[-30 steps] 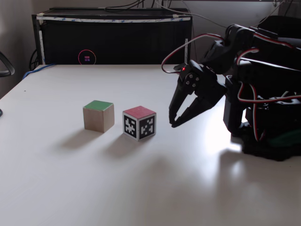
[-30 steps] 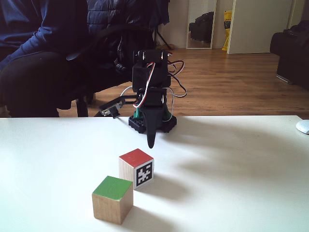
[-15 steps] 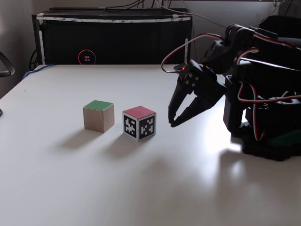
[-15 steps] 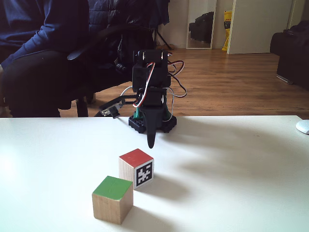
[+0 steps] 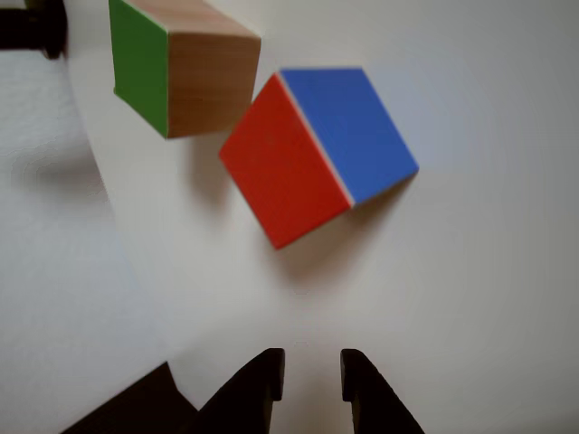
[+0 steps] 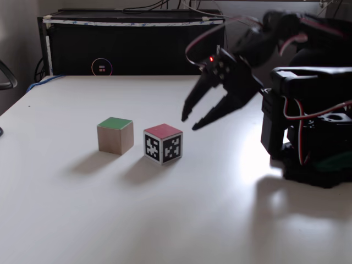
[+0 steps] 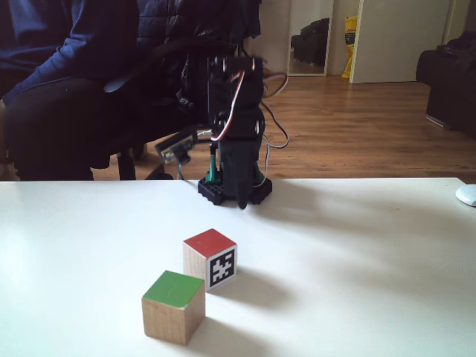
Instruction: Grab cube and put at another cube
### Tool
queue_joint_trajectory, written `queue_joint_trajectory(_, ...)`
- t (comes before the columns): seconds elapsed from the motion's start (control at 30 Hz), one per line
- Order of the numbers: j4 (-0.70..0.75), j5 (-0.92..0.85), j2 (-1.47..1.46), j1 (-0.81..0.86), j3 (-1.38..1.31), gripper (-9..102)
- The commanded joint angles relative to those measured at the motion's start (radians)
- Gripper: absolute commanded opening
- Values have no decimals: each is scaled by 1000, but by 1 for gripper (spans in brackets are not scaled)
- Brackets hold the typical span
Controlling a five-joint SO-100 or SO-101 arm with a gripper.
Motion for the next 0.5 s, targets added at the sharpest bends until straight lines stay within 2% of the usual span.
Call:
queue_joint_trajectory(0.0,-17,43,-236,-15,-233,13)
queue_joint_trajectory(0.17,-12,78,-523,23,-494,24)
queue_joint_trajectory(0.47,100,146,-1023,106,-919,29)
